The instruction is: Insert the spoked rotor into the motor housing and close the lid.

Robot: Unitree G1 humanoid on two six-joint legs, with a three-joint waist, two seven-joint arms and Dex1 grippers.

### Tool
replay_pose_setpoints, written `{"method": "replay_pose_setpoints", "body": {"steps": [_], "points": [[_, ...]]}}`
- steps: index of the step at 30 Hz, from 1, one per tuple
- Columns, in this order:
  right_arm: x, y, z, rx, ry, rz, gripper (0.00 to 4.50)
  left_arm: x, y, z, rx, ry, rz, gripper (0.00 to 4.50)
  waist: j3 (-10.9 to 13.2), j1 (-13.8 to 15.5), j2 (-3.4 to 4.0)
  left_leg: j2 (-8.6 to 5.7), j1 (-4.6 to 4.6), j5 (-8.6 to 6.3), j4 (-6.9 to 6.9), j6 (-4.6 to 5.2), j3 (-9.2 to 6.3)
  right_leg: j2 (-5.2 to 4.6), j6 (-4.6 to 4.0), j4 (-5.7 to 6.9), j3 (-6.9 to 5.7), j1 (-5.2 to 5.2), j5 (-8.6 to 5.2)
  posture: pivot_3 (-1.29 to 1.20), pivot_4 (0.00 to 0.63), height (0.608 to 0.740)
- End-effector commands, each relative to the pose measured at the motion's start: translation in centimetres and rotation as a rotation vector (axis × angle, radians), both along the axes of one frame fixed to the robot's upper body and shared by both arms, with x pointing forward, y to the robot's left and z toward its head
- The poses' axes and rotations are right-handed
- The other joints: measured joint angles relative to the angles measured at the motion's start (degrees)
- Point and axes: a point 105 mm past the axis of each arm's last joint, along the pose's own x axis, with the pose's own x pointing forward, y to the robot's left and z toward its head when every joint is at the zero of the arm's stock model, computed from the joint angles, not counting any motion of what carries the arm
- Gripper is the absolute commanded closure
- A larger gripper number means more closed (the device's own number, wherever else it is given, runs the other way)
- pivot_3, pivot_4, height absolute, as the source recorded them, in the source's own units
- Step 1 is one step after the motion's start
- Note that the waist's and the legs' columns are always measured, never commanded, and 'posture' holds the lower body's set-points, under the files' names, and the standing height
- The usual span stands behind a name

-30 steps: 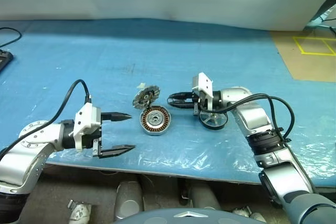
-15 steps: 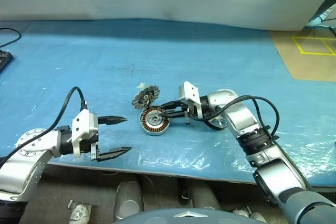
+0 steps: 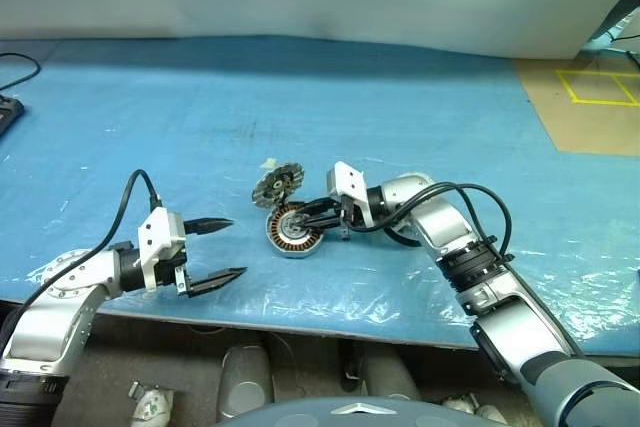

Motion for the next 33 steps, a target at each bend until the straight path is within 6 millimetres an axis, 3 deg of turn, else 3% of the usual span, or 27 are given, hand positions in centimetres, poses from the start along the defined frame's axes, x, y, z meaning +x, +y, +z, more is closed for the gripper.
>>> {"method": "replay_pose_setpoints", "body": {"steps": [1, 33], "points": [[0.0, 0.6, 1.0, 0.011, -0.044, 0.028, 3.95, 0.1, -0.3, 0.5, -0.006, -0.033, -0.009, 0.0, 0.0, 0.0, 0.0, 0.0, 0.0, 0.0, 0.0, 0.0, 0.0, 0.0, 0.0, 0.01, 0.0, 0.0, 0.0, 0.0, 0.15, 0.74], [-0.1, 0.9, 0.0, -0.021, -0.047, 0.047, 3.95, 0.3, -0.6, 0.5, 0.013, -0.04, 0.012, 0.0, 0.0, 0.0, 0.0, 0.0, 0.09, 0.0, 0.07, 0.01, 0.0, 0.0, 0.0, 0.07, 0.0, 0.08, 0.0, 0.0, 0.15, 0.74]]}}
